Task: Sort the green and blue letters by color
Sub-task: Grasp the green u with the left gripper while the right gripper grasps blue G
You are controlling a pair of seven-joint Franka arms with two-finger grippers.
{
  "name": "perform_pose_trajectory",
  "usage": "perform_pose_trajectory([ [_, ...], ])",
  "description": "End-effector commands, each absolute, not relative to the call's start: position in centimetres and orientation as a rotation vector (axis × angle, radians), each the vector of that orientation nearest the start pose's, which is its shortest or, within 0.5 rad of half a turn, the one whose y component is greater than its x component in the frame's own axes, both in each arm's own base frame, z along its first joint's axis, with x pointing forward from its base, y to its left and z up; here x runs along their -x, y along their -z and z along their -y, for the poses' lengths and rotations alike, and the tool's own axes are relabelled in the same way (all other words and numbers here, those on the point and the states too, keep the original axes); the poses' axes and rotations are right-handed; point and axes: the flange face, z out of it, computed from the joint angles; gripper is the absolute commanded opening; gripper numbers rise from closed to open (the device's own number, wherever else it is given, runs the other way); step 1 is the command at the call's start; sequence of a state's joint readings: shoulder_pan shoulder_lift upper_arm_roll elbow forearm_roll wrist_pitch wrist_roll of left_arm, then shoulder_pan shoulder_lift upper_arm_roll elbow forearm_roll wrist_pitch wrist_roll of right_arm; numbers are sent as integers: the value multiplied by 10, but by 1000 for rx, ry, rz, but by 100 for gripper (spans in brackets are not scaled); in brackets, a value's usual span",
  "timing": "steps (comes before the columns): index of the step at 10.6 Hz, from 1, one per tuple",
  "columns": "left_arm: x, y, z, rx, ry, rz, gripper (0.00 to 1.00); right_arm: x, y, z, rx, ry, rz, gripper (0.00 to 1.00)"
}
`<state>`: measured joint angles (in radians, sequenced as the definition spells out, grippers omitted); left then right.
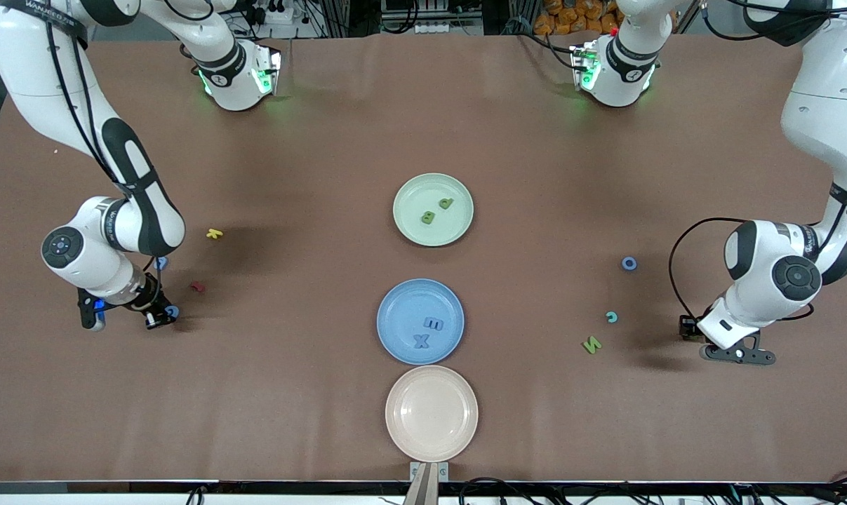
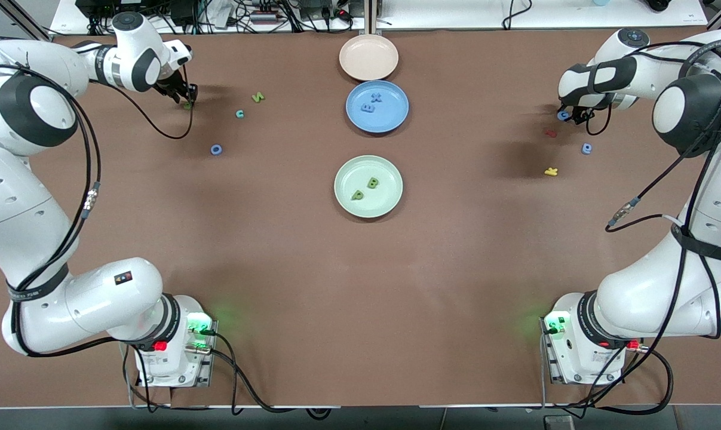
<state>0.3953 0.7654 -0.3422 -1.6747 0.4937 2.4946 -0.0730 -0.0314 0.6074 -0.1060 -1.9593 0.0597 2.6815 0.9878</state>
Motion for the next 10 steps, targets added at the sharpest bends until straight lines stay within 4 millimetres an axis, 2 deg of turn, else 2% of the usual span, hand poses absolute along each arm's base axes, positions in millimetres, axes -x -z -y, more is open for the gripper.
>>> perform_pose_trajectory([
  [1, -690, -186, -62, 3030, 206, -268, 49, -616, -166, 84, 2599, 163, -1703, 8],
  [7, -688, -182, -57, 3034, 197, -264, 49, -632, -183, 63, 2641, 181, -1591, 1],
  [10, -687, -178, -58, 3033, 191, -269, 42, -647, -197, 40, 2723, 147, -1422, 1],
])
